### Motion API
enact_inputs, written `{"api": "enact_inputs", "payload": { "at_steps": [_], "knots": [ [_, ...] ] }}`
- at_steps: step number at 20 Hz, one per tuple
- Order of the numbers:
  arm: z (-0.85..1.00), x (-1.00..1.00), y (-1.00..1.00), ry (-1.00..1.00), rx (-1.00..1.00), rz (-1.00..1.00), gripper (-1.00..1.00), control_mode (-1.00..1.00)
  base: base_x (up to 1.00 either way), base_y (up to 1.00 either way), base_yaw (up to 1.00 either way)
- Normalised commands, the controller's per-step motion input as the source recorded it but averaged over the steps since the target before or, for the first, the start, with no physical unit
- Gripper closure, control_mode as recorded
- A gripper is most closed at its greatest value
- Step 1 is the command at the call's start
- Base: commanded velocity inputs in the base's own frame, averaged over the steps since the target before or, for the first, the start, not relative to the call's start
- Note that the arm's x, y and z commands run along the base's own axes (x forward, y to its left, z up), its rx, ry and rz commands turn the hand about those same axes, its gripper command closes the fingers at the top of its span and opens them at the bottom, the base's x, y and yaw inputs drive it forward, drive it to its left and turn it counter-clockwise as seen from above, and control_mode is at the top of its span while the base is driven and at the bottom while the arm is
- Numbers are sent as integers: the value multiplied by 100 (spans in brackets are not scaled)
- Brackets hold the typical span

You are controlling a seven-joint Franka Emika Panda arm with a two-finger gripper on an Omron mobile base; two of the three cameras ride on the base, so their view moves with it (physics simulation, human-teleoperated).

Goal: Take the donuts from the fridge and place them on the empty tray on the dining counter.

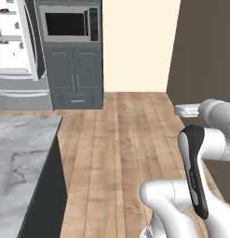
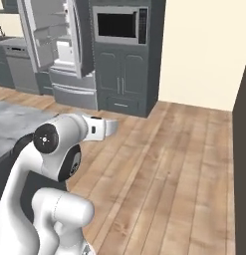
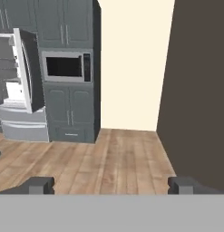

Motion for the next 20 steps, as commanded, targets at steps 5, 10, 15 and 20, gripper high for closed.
{"api": "enact_inputs", "payload": {
  "at_steps": [5, 10, 15, 20],
  "knots": [
    [0, 0, 0, 0, 0, 0, -100, 100, 100, 7, 23],
    [0, 0, 0, 0, 0, 0, -100, 100, 100, 2, 38],
    [0, 0, 0, 0, 0, 0, -100, 100, 100, 0, 48],
    [0, 0, 0, 0, 0, 0, -100, 100, 100, 0, 53]
  ]
}}
